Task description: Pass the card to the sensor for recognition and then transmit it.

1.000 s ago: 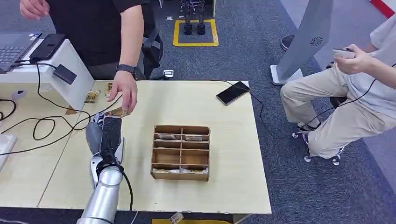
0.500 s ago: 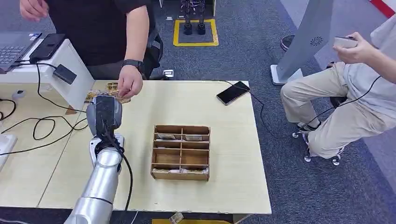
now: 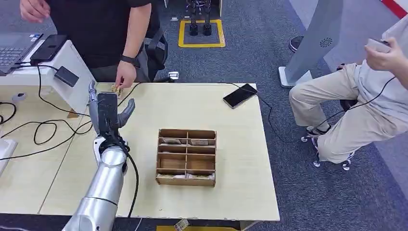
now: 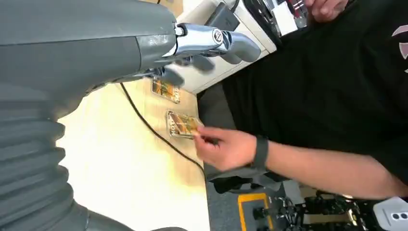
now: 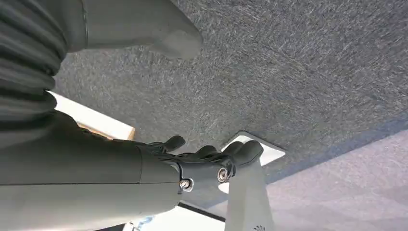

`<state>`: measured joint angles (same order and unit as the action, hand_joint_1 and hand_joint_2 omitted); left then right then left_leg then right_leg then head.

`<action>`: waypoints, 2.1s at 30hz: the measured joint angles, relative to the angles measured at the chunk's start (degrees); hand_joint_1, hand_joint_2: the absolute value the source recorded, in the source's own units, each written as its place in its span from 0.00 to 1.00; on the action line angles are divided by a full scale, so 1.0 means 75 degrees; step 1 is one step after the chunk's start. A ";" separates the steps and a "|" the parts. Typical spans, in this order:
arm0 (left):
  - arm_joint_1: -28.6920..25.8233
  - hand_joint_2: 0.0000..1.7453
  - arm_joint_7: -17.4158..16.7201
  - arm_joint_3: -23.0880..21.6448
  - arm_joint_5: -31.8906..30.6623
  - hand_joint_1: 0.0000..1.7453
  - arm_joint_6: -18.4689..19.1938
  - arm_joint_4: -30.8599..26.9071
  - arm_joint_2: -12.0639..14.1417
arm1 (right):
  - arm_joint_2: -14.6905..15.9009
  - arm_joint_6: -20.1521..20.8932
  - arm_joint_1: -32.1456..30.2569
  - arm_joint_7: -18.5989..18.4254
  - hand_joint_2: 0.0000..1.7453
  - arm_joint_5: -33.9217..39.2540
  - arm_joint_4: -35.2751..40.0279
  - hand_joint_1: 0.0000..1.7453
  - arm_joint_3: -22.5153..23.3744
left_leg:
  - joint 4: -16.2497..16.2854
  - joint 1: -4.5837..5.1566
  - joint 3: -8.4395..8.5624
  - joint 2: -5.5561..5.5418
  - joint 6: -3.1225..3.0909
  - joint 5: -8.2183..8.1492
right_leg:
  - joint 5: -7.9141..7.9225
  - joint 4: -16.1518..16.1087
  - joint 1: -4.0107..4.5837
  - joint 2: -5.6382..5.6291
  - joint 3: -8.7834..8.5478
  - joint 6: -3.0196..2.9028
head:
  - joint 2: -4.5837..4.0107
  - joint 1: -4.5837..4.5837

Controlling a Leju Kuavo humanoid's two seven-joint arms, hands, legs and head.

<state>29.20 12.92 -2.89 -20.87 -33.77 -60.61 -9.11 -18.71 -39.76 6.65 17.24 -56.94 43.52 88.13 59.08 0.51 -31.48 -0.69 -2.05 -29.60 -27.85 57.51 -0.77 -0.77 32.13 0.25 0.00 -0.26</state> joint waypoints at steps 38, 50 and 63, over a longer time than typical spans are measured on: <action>-0.3028 1.00 0.2684 -0.3256 0.2118 0.00 0.4762 -0.3756 0.1344 | 0.0000 0.0000 -0.0024 -0.0152 1.00 0.0300 0.0128 0.00 0.0000 | 0.0000 0.0000 -0.0007 0.0003 0.0004 -0.0008 | -0.0007 -0.0001 0.0000 -0.0005 0.0011 0.0001 | 0.0000 -0.0003; -0.2438 1.00 0.2273 -0.4171 -0.0380 0.00 0.4164 -0.2931 0.1740 | 0.0000 0.0000 -0.0029 -0.0172 1.00 -0.0026 0.0128 0.00 0.0000 | 0.0000 0.0000 -0.0004 0.0003 0.0005 -0.0005 | -0.0005 -0.0001 0.0000 -0.0005 0.0012 0.0001 | 0.0000 -0.0003; -0.2103 1.00 0.2229 -0.4549 -0.0528 0.00 0.4130 -0.2349 0.1906 | 0.0000 0.0000 -0.0037 -0.0154 1.00 -0.0079 0.0128 0.00 0.0000 | 0.0000 0.0000 -0.0007 0.0004 0.0005 -0.0007 | -0.0007 -0.0001 0.0000 -0.0006 0.0014 0.0001 | 0.0000 0.0000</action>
<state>13.43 29.64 -37.00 -24.83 -2.80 -78.23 5.18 -18.71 -39.76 6.37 16.09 -57.53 44.48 88.13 59.08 0.51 -31.53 -0.66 -2.01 -29.65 -27.91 57.50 -0.77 -0.81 32.24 0.26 0.00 -0.26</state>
